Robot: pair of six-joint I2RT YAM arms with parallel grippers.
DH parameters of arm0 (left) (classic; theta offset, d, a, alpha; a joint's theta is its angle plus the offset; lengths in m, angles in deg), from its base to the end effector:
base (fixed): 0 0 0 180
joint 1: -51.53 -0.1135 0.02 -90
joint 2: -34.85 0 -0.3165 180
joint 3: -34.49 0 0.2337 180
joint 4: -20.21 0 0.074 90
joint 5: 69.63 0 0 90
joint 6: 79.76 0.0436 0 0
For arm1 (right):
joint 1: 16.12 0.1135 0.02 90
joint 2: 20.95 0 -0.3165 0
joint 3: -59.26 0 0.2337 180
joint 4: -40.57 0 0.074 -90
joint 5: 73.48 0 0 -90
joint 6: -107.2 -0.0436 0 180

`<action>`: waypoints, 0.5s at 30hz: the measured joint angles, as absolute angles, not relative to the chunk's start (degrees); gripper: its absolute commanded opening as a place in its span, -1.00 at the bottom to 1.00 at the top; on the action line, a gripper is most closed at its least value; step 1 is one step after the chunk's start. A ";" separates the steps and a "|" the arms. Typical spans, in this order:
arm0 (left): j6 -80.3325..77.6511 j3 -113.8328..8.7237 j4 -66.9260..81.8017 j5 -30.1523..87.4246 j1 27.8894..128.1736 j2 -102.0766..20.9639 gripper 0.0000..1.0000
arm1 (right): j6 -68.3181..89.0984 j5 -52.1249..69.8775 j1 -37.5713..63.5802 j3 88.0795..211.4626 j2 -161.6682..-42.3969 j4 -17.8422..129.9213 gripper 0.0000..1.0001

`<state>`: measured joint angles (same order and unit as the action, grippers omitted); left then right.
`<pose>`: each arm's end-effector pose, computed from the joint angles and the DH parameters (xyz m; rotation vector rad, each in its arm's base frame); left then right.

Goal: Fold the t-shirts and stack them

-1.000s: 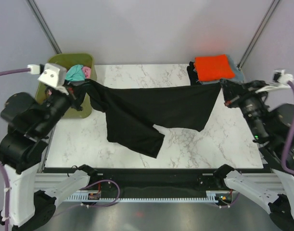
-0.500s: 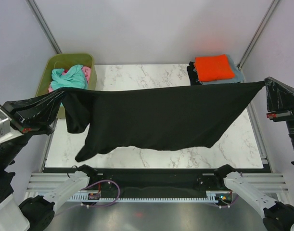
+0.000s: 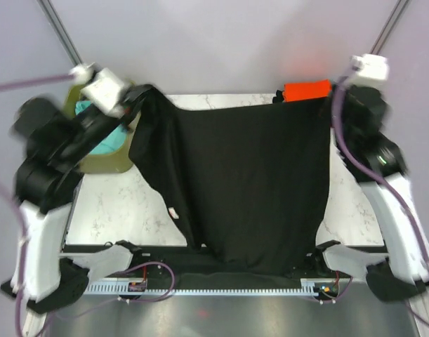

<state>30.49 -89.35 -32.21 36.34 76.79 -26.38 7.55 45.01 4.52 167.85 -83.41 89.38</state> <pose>0.0756 -0.0489 0.6189 0.7503 1.1879 -0.2666 0.1457 0.0326 0.5574 0.2278 1.5957 0.0067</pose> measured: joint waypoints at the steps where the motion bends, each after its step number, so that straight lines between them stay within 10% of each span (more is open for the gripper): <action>1: 31.49 -89.29 -31.75 34.77 76.81 -29.97 -0.73 | 7.60 46.49 3.63 166.71 -87.76 88.96 -1.00; 3: 33.51 -89.57 -29.76 30.33 76.72 -39.61 0.39 | 7.03 48.61 1.24 165.47 -96.94 87.80 -1.00; 4: 34.38 -89.92 -28.58 28.10 76.57 -44.55 0.49 | 6.46 49.42 -0.27 165.01 -102.36 87.48 -0.76; 5: 34.34 -90.84 -27.83 25.68 76.20 -50.47 0.52 | 5.54 49.93 -1.73 164.90 -107.84 87.45 -0.39; 7: 34.23 -93.79 -26.52 21.87 75.45 -62.27 0.84 | 4.01 49.82 -4.07 164.90 -117.20 88.04 0.95; 15: 30.82 -96.15 -32.82 11.42 73.09 -89.24 0.99 | 5.02 48.09 -5.84 163.56 -122.77 89.60 0.96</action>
<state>30.82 -96.15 -32.82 11.42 73.09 -89.24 5.02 48.09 -5.84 163.56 -122.77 89.60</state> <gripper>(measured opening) 0.993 0.981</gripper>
